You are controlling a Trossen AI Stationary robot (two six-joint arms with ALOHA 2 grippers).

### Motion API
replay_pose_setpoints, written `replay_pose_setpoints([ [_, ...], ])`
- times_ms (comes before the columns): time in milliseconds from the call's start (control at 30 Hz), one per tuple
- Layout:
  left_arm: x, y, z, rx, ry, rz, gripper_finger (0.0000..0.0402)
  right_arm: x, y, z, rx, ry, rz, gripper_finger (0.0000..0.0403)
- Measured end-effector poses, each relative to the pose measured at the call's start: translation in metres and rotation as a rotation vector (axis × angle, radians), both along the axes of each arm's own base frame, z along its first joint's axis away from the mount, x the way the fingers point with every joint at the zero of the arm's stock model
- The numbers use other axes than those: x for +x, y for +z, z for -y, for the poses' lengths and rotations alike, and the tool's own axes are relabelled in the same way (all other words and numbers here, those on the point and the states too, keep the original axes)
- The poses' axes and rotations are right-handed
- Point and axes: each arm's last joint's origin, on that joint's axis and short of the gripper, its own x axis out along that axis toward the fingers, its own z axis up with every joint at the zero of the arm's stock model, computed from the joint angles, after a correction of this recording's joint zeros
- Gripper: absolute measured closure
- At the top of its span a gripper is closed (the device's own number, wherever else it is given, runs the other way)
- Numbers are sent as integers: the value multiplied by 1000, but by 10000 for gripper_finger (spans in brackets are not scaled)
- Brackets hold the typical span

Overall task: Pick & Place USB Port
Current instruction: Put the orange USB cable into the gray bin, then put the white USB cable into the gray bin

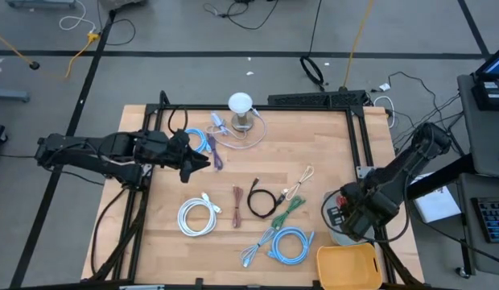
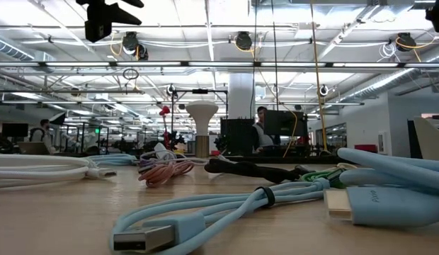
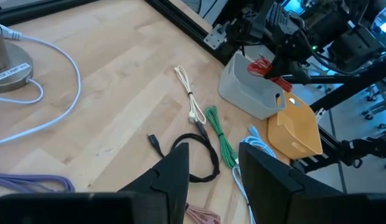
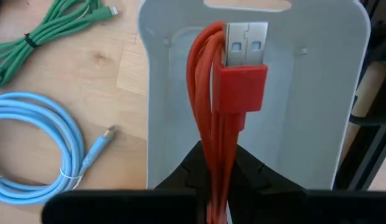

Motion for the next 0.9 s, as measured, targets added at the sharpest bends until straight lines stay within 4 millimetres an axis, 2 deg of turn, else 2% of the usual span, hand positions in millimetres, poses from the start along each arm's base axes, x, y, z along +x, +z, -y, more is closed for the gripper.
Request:
replay_pose_setpoints([
  [133, 0, 0, 0, 1, -3, 0, 257, 0, 0, 0, -1, 25, -5, 379],
  [367, 0, 0, 0, 11, -9, -1, 256, -1, 0, 1, -12, 25, -15, 291],
  [533, 0, 0, 0, 13, -10, -1, 256, 1, 1, 4, -37, 9, 2, 257],
  [700, 0, 0, 0, 13, -10, -5, 256, 10, 11, 14, -96, -49, 194, 248],
  [900, 1, -1, 0, 1, -4, -10, 256, 31, 42, 35, -178, 6, 508, 255],
])
